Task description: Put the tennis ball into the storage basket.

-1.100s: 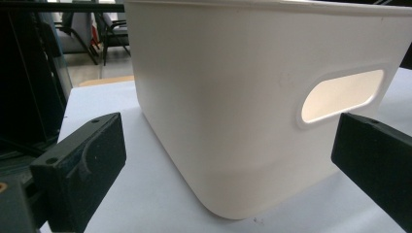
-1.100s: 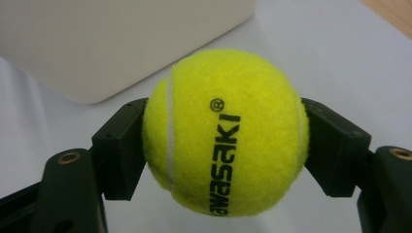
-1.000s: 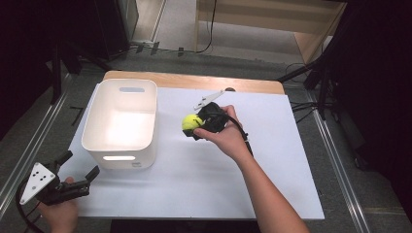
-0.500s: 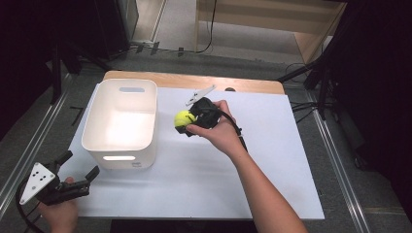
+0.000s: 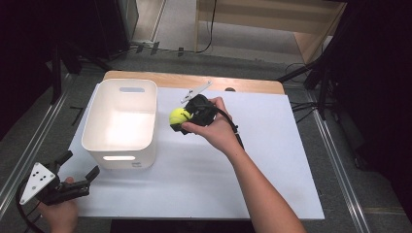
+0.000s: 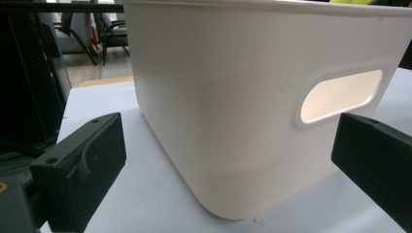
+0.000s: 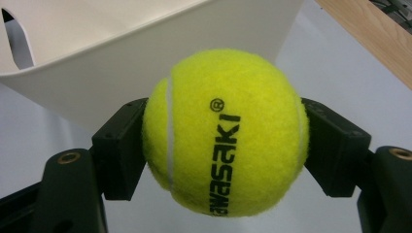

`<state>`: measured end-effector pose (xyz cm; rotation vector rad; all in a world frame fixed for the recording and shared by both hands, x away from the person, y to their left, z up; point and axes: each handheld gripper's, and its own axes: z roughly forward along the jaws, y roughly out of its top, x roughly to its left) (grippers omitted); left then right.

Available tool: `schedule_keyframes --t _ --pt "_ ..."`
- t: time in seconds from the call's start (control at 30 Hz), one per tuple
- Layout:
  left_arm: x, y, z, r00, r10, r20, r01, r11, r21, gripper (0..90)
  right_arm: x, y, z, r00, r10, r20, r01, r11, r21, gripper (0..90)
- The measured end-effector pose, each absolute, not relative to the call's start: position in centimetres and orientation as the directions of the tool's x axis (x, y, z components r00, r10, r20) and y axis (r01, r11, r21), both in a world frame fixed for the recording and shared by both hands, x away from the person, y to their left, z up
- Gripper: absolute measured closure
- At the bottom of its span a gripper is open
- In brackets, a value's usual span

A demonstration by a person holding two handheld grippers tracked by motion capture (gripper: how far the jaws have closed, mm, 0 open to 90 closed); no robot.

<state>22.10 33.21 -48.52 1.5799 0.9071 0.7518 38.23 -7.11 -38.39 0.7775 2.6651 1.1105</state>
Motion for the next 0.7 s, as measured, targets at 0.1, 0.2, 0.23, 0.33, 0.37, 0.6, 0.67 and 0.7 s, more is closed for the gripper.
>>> schedule_keyframes --t 0.1,0.2,0.23,0.33,0.37,0.6,0.67,0.7 --pt "22.1 33.2 -48.5 0.503 0.864 0.001 0.161 -0.095 0.982 0.0 38.3 -6.7 -38.1 -0.860 0.508 0.056 0.396 0.594 0.700 24.4" --pt "22.1 33.2 -48.5 0.503 0.864 0.001 0.162 -0.096 0.982 0.0 38.3 -6.4 -37.8 -0.866 0.498 0.053 0.388 0.599 0.701 24.4" --pt "22.1 33.2 -48.5 0.503 0.864 0.002 0.161 -0.095 0.982 0.0 38.3 -6.3 -37.7 -0.864 0.500 0.055 0.390 0.598 0.700 24.4" --pt "22.1 33.2 -48.5 0.504 0.864 0.001 0.161 -0.095 0.982 0.0 38.3 -6.0 -37.4 -0.869 0.491 0.053 0.381 0.599 0.704 24.4" --pt "22.1 33.2 -48.5 0.503 0.864 0.005 0.161 -0.100 0.982 0.0 38.2 -5.9 -37.4 -0.868 0.494 0.058 0.386 0.596 0.704 24.4" --pt "22.1 33.2 -48.5 0.503 0.864 0.003 0.161 -0.097 0.982 0.0 38.2 -5.4 -36.9 -0.877 0.478 0.049 0.369 0.604 0.707 24.5" --pt "22.1 33.2 -48.5 0.503 0.864 0.004 0.161 -0.098 0.982 0.0 38.2 -5.2 -36.8 -0.880 0.472 0.047 0.364 0.608 0.706 24.4" --pt "22.1 33.2 -48.5 0.503 0.864 0.004 0.161 -0.098 0.982 0.0 38.2 -5.2 -36.7 -0.880 0.472 0.045 0.363 0.609 0.705 24.5"
